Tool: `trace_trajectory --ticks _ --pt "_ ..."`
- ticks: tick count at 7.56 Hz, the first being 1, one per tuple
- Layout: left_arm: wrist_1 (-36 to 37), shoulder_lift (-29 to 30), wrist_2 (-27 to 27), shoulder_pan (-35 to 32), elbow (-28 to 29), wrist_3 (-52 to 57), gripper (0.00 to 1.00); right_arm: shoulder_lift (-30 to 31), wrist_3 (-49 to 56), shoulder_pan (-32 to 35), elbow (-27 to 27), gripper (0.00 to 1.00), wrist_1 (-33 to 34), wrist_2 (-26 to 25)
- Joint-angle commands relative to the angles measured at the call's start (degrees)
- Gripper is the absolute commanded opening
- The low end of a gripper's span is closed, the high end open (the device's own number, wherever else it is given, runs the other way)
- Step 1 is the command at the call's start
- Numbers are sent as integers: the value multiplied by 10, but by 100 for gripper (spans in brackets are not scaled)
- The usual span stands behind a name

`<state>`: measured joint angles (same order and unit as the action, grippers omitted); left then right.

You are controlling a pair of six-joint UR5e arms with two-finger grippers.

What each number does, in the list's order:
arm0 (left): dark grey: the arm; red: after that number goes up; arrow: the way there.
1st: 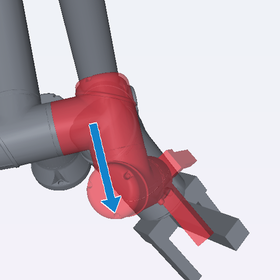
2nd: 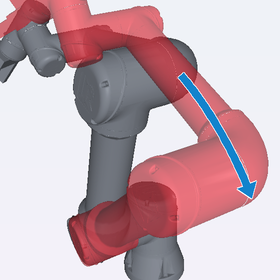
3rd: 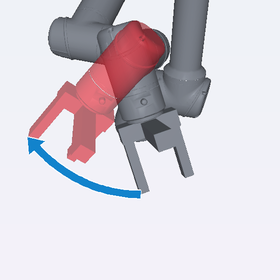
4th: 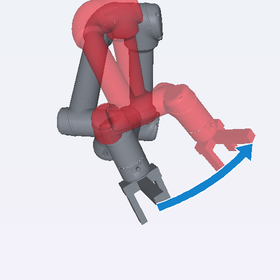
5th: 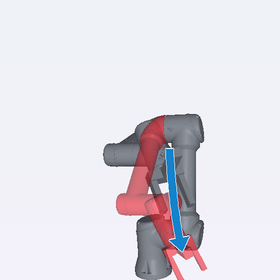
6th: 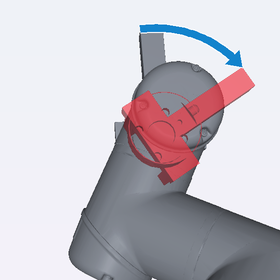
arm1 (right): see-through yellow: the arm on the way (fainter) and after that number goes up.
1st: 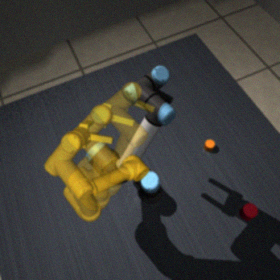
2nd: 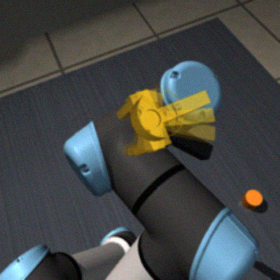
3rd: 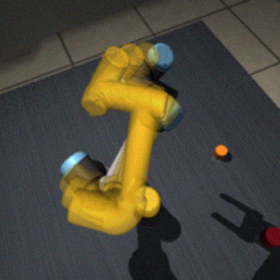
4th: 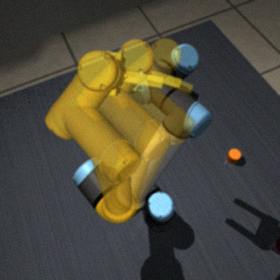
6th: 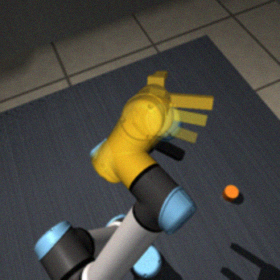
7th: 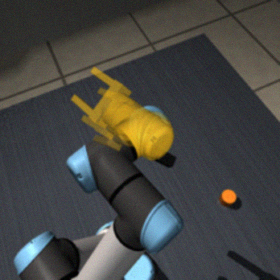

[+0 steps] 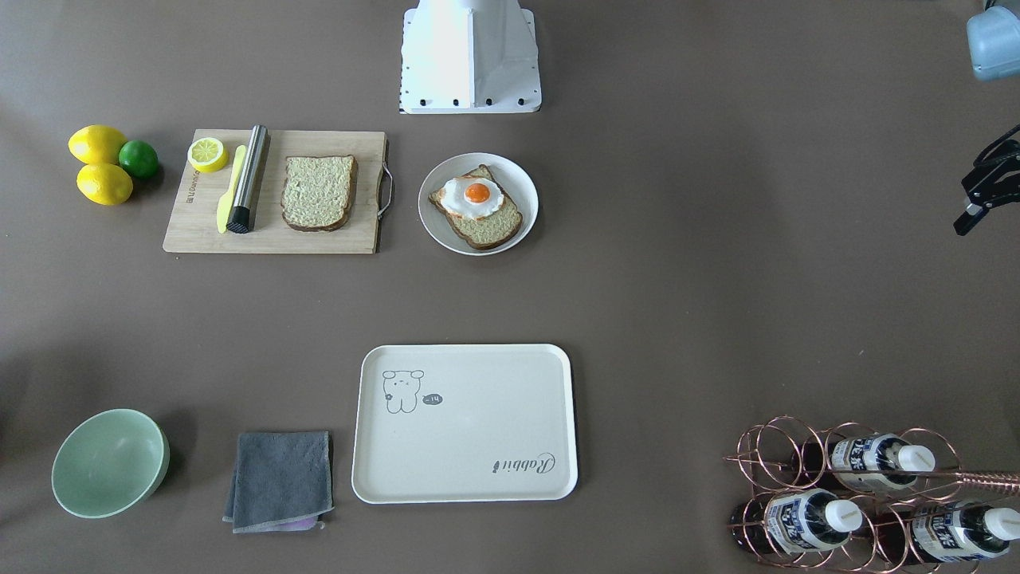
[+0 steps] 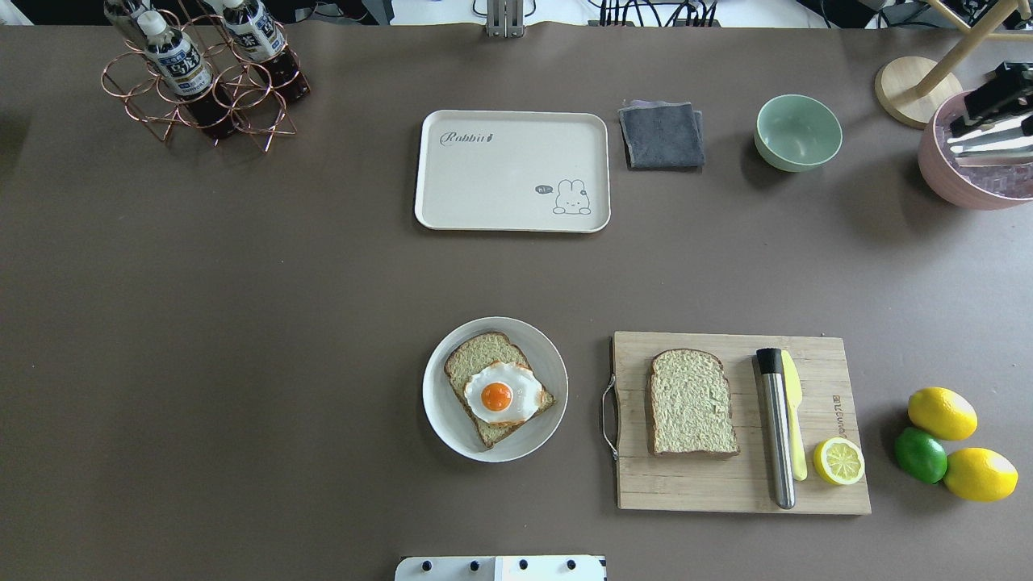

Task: Make sandwich and place on tray
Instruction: 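Move the right gripper over the plain bread slice on the cutting board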

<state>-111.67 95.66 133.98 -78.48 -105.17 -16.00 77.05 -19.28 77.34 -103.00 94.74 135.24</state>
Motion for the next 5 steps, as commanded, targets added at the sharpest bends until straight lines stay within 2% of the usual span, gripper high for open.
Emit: trace_trajectory --ticks 1,2,3,5 --pt "-62 17 17 55 4 -122 98 -107 -191 -115 -21 100 -3 -17" --pt "-106 20 -26 83 5 -121 98 -112 -233 -144 -32 100 -25 -53" --pt "-121 24 -62 106 1 -118 98 -110 -258 -165 -33 100 -62 -63" --pt "-137 67 -49 123 49 -155 98 -104 -294 -191 -32 100 -120 -78"
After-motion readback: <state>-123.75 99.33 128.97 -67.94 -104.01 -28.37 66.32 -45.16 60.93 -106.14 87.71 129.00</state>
